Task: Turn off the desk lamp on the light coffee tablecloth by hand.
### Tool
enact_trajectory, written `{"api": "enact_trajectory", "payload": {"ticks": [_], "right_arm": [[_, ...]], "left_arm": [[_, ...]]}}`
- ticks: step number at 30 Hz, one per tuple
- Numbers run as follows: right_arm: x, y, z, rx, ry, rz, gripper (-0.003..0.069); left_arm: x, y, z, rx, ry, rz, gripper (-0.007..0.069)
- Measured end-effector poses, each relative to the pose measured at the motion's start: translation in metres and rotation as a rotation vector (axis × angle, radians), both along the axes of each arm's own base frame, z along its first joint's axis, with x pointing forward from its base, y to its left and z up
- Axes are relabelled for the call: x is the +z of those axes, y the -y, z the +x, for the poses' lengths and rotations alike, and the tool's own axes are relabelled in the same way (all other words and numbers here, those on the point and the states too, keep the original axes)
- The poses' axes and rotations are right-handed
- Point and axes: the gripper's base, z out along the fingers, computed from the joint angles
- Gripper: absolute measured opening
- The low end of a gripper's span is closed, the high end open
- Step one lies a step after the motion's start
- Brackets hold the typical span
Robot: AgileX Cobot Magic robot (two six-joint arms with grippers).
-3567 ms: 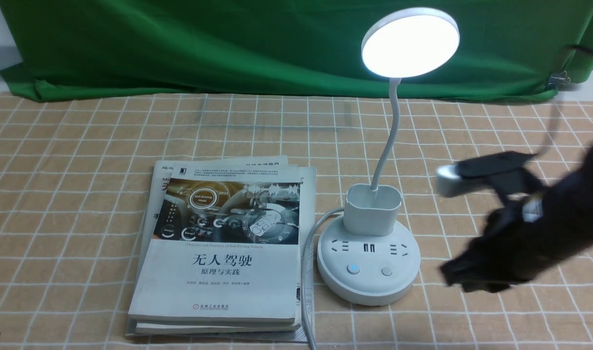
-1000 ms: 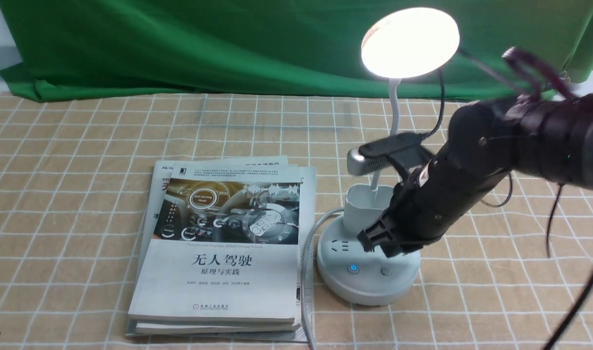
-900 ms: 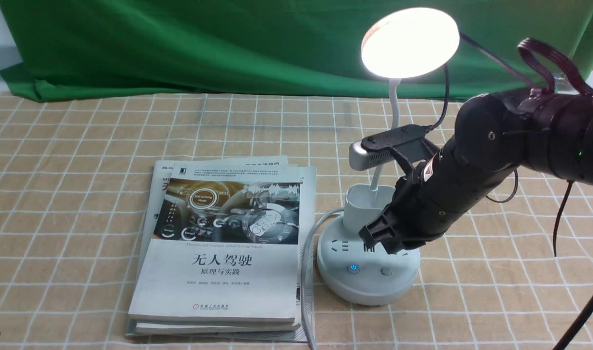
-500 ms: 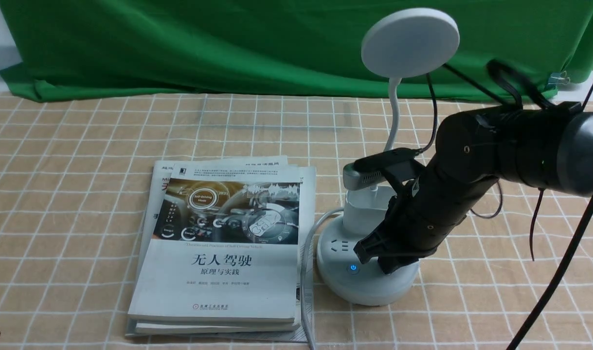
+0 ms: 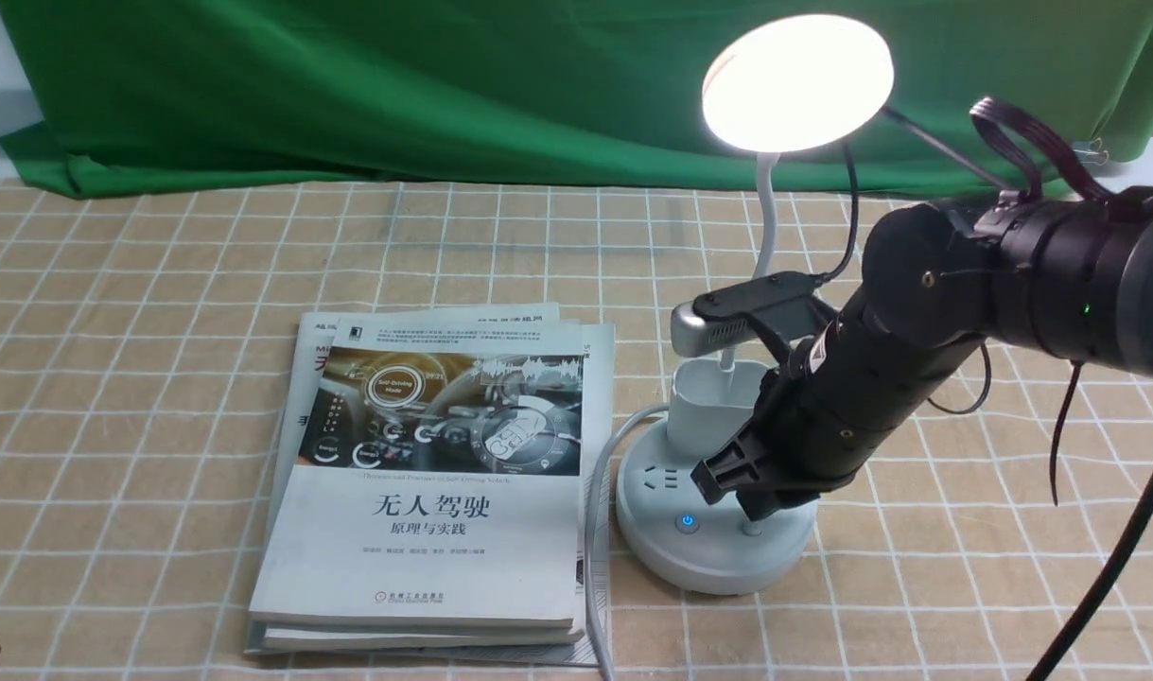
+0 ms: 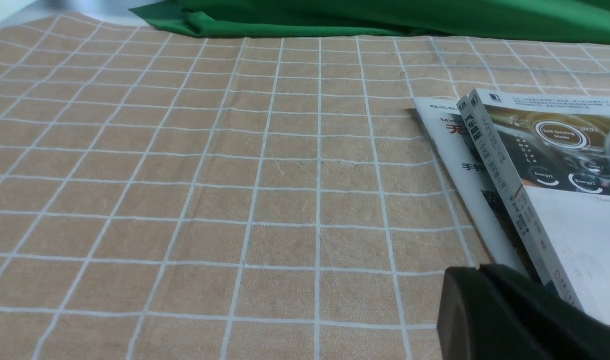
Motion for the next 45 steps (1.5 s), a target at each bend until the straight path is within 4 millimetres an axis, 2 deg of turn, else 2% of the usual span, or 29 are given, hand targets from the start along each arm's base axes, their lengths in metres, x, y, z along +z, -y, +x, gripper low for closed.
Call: {"api": "enact_trajectory", "payload": {"ticks": [8,14,18,24,34,39,41,45], "right_arm": [[-0.016,-0.004,0.0,0.017,-0.047,-0.038,0.0039],[-0.016,-0.004,0.002,0.019,-0.045,-0.041,0.0039],[-0.008,-0.002,0.0,0.021,-0.015,-0.031,0.0039],[0.016,0.0,-0.005,0.021,0.051,0.003,0.0039],[0.017,0.002,-0.007,0.023,0.042,-0.003,0.0039],[0.03,0.013,-0.025,0.021,0.065,0.011,0.0039],[0.045,0.027,-0.049,0.018,0.105,0.034,0.0039],[0.06,0.047,-0.081,0.016,0.158,0.063,0.004]], "left_arm": [[0.0,0.0,0.0,0.0,0.0,0.0,0.0004],[0.0,0.0,0.0,0.0,0.0,0.0,0.0004],[0.0,0.0,0.0,0.0,0.0,-0.001,0.0004],[0.0,0.0,0.0,0.0,0.0,-0.001,0.0004],[0.0,0.0,0.0,0.0,0.0,-0.001,0.0004],[0.0,0.0,0.0,0.0,0.0,-0.001,0.0004],[0.0,0.0,0.0,0.0,0.0,-0.001,0.0004],[0.0,0.0,0.0,0.0,0.0,-0.001,0.0004]]}}
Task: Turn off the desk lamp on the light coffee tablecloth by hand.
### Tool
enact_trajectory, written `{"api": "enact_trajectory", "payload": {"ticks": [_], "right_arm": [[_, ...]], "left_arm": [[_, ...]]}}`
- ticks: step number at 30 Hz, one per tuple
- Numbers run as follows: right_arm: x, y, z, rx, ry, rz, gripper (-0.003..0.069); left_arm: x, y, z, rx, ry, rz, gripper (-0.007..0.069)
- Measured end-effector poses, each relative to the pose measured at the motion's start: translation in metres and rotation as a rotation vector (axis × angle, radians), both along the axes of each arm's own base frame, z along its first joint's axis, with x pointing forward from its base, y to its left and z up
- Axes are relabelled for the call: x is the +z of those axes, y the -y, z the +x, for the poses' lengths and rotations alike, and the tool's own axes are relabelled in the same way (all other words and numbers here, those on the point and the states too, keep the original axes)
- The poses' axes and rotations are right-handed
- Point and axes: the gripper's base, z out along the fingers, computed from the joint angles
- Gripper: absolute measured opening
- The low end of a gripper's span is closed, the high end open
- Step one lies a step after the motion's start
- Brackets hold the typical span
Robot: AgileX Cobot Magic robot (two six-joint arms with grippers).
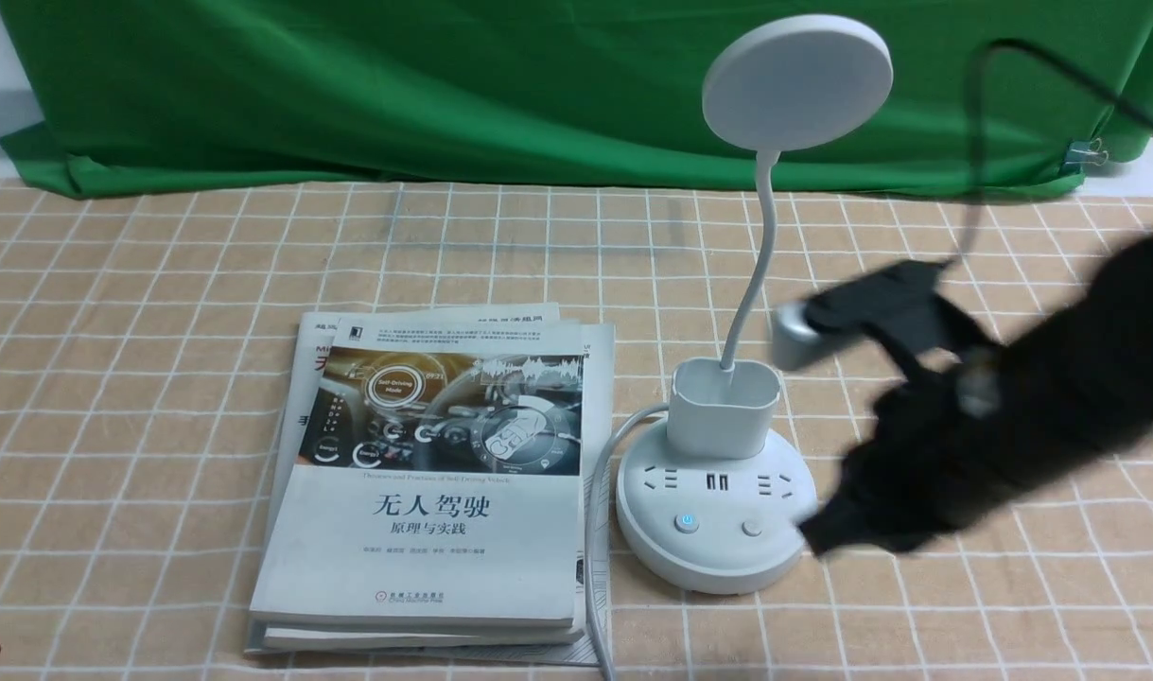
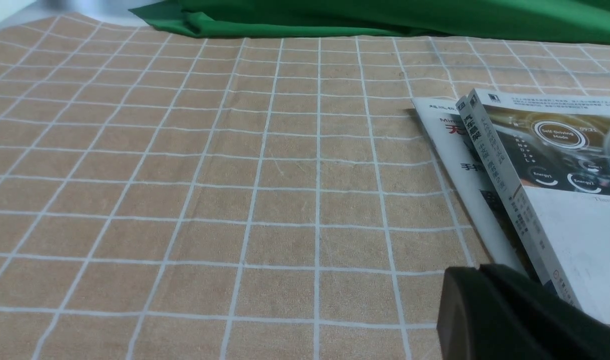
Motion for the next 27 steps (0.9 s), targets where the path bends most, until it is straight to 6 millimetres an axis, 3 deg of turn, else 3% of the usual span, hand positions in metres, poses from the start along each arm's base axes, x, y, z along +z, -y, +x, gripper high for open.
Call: {"api": "enact_trajectory", "payload": {"ticks": [6,9,19,23,27], "right_arm": [[0.013,0.024,-0.041,-0.006,0.062,0.04,0.0048],[0.024,0.03,-0.051,-0.006,0.11,0.07,0.0052],[0.053,0.038,-0.063,-0.016,0.306,0.18,0.0076],[0.057,0.043,-0.068,-0.009,0.362,0.188,0.0058],[0.045,0.069,-0.081,-0.087,0.543,0.232,0.0025]], "left_arm": [[0.0,0.0,0.0,0.0,0.0,0.0,0.0004],[0.0,0.0,0.0,0.0,0.0,0.0,0.0004],[0.0,0.0,0.0,0.0,0.0,0.0,0.0004],[0.0,0.0,0.0,0.0,0.0,0.0,0.0004],[0.0,0.0,0.0,0.0,0.0,-0.001,0.0004]]}}
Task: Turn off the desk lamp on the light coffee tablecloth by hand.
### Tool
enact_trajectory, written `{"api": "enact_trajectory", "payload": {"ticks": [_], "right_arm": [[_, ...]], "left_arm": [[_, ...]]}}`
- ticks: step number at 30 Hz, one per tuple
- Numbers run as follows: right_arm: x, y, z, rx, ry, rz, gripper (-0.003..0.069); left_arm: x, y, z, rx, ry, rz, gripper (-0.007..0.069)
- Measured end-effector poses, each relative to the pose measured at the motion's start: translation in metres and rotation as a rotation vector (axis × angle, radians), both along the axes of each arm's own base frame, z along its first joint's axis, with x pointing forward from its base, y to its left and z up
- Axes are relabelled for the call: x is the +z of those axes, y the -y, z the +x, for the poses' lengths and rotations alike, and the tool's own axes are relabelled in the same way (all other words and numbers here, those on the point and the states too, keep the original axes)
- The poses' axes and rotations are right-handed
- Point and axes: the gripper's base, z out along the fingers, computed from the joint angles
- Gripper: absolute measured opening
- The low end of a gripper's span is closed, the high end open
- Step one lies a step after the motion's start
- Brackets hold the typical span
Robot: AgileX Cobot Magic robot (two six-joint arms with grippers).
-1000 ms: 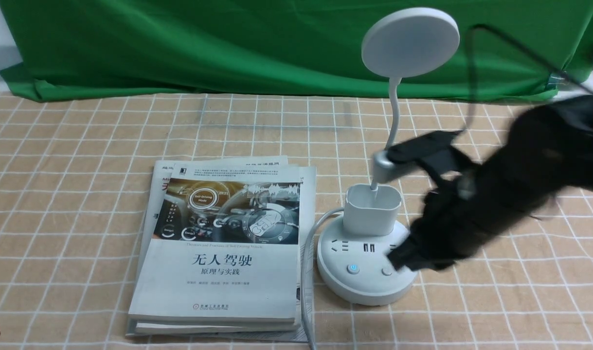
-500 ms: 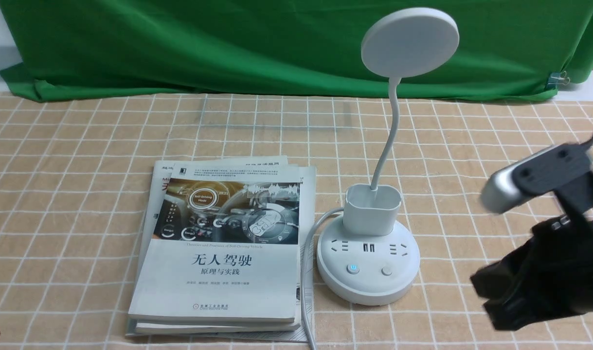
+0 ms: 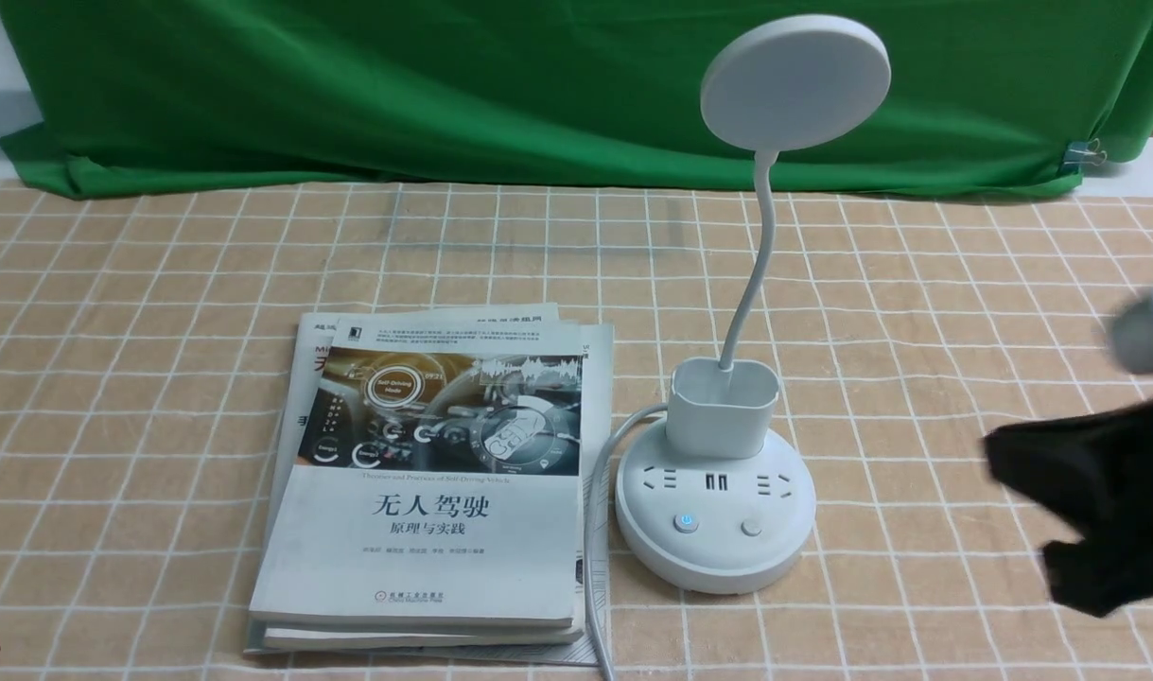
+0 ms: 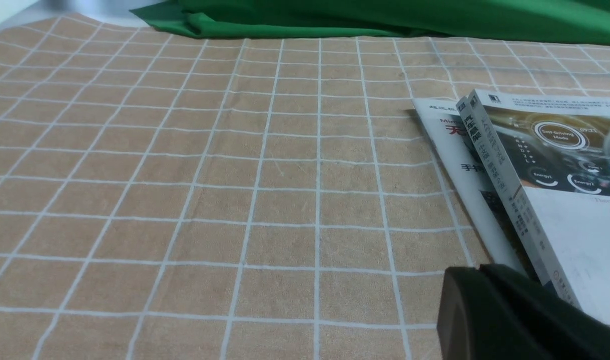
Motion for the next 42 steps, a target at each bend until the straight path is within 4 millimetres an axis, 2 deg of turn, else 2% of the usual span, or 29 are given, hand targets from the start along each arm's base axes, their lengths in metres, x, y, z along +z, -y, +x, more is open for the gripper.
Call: {"api": "enact_trajectory", "payload": {"ticks": [3,7,10,11,12,14,19,26,42], "right_arm": [[-0.02,0.021,-0.015,-0.094,0.12,0.039,0.0021],[-0.053,0.049,-0.044,-0.238,0.29,0.084,0.0021],[-0.076,0.059,-0.064,-0.304,0.373,0.1,0.0021],[-0.081,0.06,-0.067,-0.314,0.383,0.101,0.0021],[-0.094,0.063,-0.074,-0.333,0.404,0.099,0.0021],[-0.103,0.065,-0.078,-0.348,0.427,0.099,0.0021],[-0.105,0.067,-0.085,-0.368,0.498,0.111,0.0023],[-0.112,0.066,-0.087,-0.36,0.416,0.087,0.0026],[-0.113,0.066,-0.087,-0.36,0.414,0.086,0.005]], "left_arm": [[0.0,0.0,0.0,0.0,0.0,0.0,0.0004],[0.0,0.0,0.0,0.0,0.0,0.0,0.0004],[0.0,0.0,0.0,0.0,0.0,0.0,0.0004],[0.0,0.0,0.0,0.0,0.0,0.0,0.0004],[0.0,0.0,0.0,0.0,0.0,0.0,0.0004],[0.0,0.0,0.0,0.0,0.0,0.0,0.0004],[0.0,0.0,0.0,0.0,0.0,0.0,0.0004],[0.0,0.0,0.0,0.0,0.0,0.001,0.0004],[0.0,0.0,0.0,0.0,0.0,0.001,0.0004]]}}
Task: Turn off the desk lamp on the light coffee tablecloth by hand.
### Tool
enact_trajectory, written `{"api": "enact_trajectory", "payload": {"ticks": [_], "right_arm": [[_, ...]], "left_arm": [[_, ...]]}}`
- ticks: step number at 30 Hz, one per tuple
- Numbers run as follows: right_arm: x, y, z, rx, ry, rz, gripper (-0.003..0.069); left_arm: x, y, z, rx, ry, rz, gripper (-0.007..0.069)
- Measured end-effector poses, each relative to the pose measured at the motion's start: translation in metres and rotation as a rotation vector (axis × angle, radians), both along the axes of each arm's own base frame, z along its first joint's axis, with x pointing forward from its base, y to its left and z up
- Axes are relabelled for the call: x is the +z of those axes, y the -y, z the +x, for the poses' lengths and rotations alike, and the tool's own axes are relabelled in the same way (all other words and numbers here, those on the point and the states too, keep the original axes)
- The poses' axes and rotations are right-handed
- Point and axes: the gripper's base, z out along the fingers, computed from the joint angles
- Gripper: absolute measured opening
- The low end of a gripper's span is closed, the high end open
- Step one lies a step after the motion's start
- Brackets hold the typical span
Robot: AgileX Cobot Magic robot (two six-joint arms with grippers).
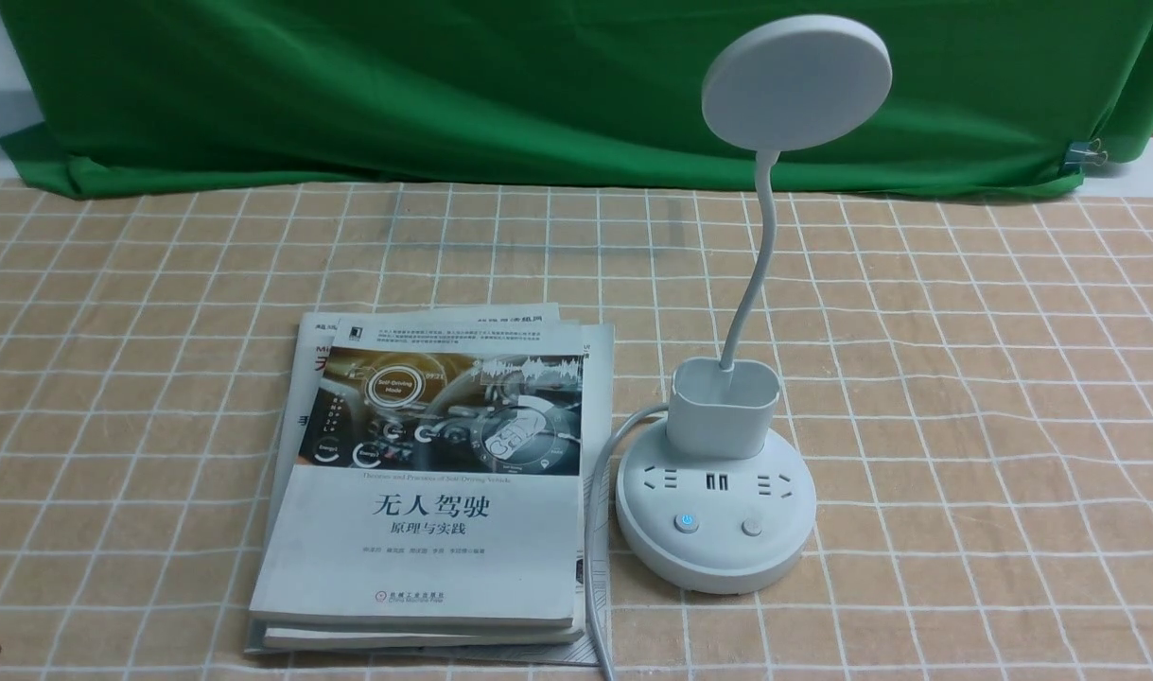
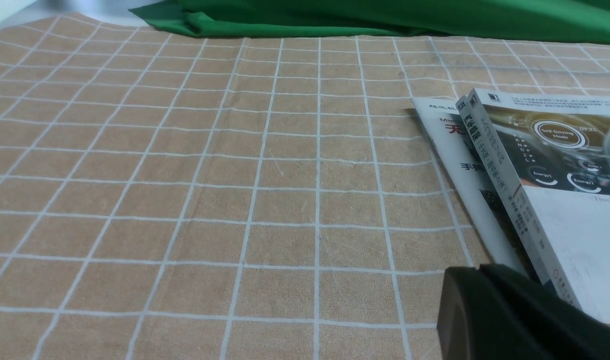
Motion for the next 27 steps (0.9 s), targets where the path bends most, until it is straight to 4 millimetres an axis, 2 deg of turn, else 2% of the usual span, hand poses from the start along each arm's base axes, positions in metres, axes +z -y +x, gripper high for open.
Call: {"api": "enact_trajectory", "payload": {"ticks": [27], "right_arm": [[0.0001,0.0,0.0,0.0,0.001,0.0,0.0102]], "left_arm": [[0.0,0.0,0.0,0.0,0.0,0.0,0.0004]]}}
